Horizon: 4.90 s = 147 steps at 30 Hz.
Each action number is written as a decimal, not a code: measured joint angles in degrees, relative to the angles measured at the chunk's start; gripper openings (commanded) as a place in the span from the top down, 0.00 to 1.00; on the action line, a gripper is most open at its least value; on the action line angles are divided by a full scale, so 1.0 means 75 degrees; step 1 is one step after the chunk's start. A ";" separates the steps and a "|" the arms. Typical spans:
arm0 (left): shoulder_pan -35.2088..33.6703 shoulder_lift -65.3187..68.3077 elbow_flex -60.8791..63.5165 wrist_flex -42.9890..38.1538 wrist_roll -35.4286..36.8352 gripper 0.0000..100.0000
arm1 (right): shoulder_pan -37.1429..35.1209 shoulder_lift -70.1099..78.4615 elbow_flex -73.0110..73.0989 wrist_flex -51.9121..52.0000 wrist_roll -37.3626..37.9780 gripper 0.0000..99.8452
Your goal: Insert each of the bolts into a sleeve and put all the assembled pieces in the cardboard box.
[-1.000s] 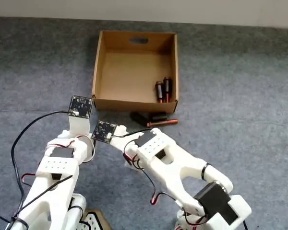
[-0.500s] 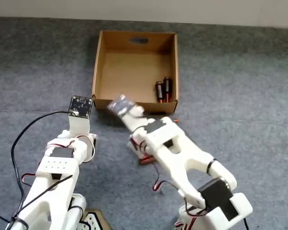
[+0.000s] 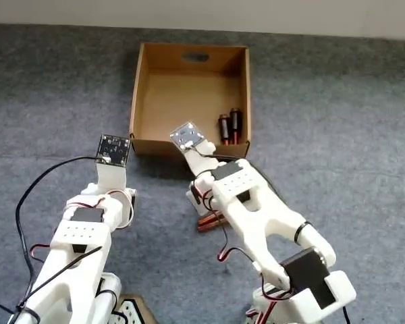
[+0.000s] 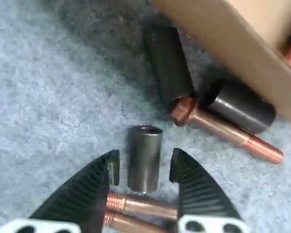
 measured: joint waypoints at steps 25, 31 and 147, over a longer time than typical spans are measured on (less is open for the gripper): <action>0.0000 0.0000 0.0000 0.0000 0.0000 0.87 | 0.0012 0.1524 -0.2063 0.1758 0.0996 0.99; 0.0000 0.0000 0.0000 0.0000 0.0000 0.87 | 0.0035 -0.1313 -0.1242 0.2122 0.0996 0.99; 0.5310 0.7994 -0.9366 0.4970 -0.0610 0.79 | 0.6130 -1.1968 0.6740 0.0105 -0.2004 0.99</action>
